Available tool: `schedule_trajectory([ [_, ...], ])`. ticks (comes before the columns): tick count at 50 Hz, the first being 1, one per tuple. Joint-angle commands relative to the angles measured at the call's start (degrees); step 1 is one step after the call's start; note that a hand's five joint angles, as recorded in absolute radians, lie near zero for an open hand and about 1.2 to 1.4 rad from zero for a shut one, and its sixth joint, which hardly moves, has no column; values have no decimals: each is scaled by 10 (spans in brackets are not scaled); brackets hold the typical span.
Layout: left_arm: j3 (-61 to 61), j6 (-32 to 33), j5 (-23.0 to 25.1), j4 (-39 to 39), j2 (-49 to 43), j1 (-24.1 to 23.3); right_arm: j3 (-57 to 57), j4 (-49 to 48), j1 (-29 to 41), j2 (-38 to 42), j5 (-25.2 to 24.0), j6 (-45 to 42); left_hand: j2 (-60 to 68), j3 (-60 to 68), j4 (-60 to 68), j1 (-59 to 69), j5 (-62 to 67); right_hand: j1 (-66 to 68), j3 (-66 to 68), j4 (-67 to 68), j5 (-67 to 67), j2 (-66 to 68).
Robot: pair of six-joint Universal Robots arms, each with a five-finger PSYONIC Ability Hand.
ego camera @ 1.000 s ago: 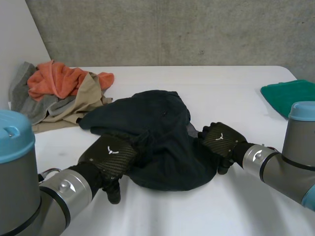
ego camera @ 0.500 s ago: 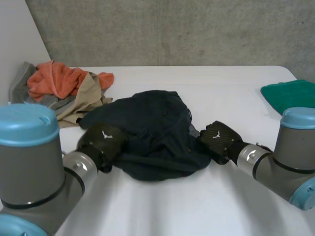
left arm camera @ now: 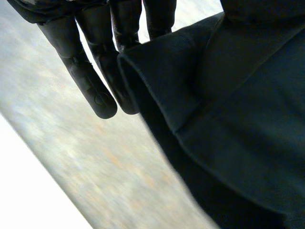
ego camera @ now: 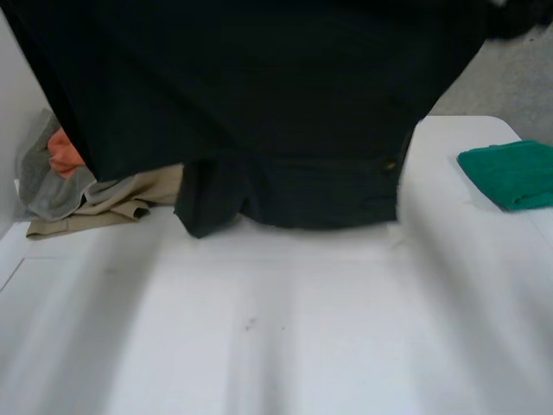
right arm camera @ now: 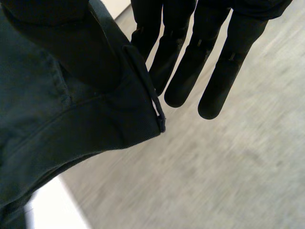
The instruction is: Fold the laundry.
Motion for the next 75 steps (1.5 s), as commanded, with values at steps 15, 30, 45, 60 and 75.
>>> schedule_trajectory([
  [15, 307, -45, 62, -31, -377, 30, -223, 51, 112, 297, 198, -32, 115, 119, 114, 143, 129, 175, 122, 117, 124, 135],
  [30, 520, -57, 85, 40, -703, 38, -233, -237, 161, 517, 359, -148, -475, -472, -476, -447, -461, -525, -578, -583, -576, -565],
  [45, 343, -63, 15, 54, -525, 12, -218, -126, 142, 423, 283, -107, -585, -581, -586, -557, -571, -525, -578, -583, -576, -565],
  [60, -63, -95, 17, -148, -266, -33, 22, 156, 63, 245, 80, -191, -585, -581, -586, -557, -571, -525, -578, -583, -576, -565],
  [75, -326, -159, 78, -128, -208, -95, 291, 111, 0, 213, -27, -358, -381, -377, -382, -353, -367, -187, -240, -245, -237, -227],
])
